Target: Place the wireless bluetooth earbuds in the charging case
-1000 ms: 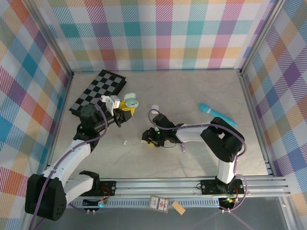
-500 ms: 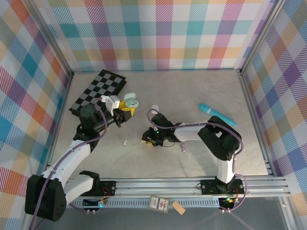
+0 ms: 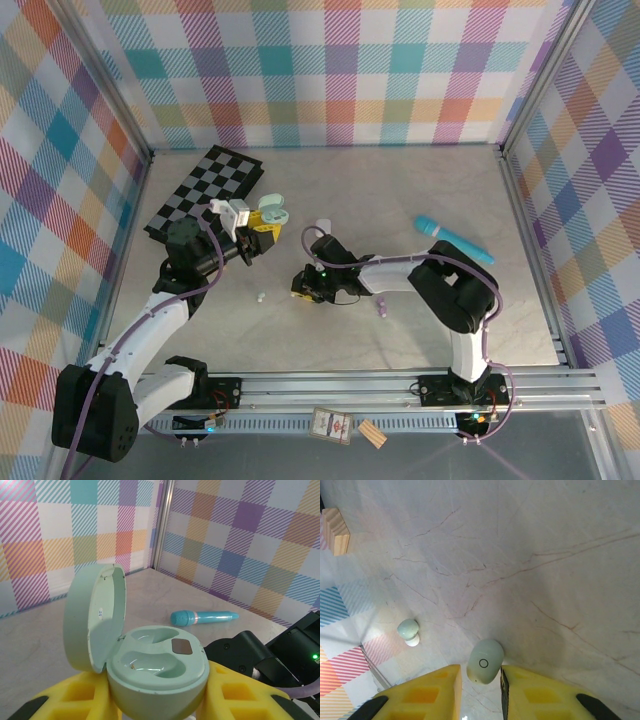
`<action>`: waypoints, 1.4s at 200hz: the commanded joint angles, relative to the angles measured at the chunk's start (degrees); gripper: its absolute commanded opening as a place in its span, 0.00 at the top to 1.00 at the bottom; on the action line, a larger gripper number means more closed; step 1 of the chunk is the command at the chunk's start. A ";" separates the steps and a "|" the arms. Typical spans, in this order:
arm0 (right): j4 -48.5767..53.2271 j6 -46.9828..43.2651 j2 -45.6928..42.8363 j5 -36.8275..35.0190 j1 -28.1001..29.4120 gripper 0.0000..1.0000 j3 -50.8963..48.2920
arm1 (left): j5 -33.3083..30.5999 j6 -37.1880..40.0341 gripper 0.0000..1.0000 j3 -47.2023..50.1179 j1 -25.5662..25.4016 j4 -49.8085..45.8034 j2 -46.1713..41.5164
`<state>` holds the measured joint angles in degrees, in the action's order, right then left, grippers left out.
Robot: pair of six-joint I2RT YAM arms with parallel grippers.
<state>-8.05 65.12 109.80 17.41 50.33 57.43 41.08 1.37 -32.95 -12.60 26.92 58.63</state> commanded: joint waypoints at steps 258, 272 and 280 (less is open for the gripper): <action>19.30 -12.05 -18.42 -20.06 -0.70 0.77 -2.02 | 0.25 7.77 0.68 -4.35 -3.41 -6.10 -0.36; 20.68 -14.84 -22.33 -21.24 -1.31 0.77 -2.80 | 0.86 9.77 0.68 -5.01 -4.50 -8.55 -0.35; 21.38 -16.79 -24.64 -21.63 -1.75 0.78 -3.15 | 1.39 10.81 0.68 -5.42 -5.09 -9.95 -0.27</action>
<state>8.45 55.05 91.02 0.16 49.56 55.70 40.97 7.94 -35.70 -15.99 20.60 58.11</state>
